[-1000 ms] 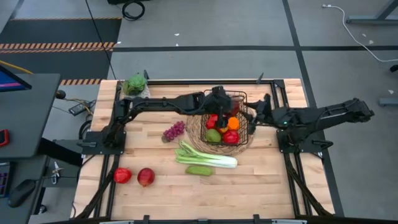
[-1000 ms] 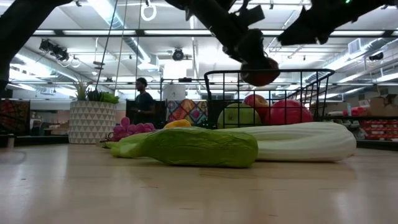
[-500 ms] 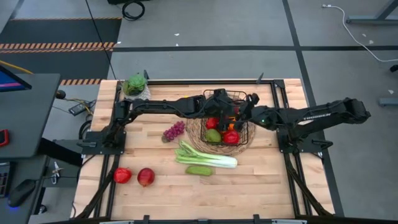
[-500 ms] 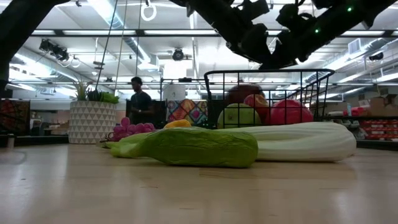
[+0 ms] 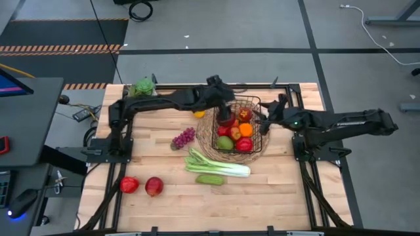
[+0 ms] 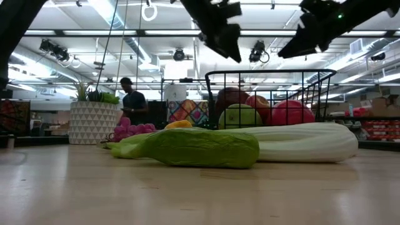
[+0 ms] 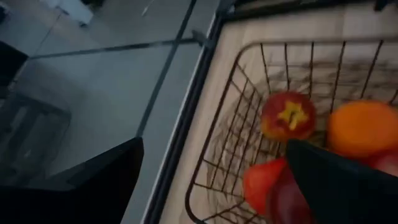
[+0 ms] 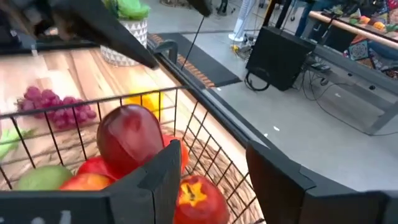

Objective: Build produce basket
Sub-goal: Put the yellow bell pepper into the wire basket

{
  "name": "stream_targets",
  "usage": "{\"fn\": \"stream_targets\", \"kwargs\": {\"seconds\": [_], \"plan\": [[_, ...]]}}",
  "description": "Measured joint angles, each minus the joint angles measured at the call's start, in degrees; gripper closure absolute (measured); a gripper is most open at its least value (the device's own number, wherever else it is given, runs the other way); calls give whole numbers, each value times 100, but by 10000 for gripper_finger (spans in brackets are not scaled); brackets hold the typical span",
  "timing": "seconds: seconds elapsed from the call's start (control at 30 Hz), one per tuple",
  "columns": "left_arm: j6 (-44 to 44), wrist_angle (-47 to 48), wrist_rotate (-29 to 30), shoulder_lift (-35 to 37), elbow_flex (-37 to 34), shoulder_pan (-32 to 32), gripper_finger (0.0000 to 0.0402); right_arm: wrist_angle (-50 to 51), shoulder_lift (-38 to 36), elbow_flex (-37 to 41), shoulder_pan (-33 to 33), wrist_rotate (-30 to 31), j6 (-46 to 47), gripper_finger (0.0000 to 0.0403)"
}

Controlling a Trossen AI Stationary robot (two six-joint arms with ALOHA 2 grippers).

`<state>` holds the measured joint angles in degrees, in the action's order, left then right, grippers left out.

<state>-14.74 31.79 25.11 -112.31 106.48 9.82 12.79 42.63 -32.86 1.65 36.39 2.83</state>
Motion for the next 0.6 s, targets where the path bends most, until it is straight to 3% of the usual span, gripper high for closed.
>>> {"fn": "stream_targets", "kwargs": {"seconds": [0.37, 0.47, 0.6], "plan": [[-138, 561, -178, 309, -55, -18, 2, 504, -934, -1, -13, -1, -133, 216], [-238, 279, -126, 624, -735, 3, 2, 650, -1056, 0, -17, -45, -35, 216], [-106, -980, 19, 1629, -2355, 68, 2, 738, -1095, 0, -31, -51, 42, 216]]}}
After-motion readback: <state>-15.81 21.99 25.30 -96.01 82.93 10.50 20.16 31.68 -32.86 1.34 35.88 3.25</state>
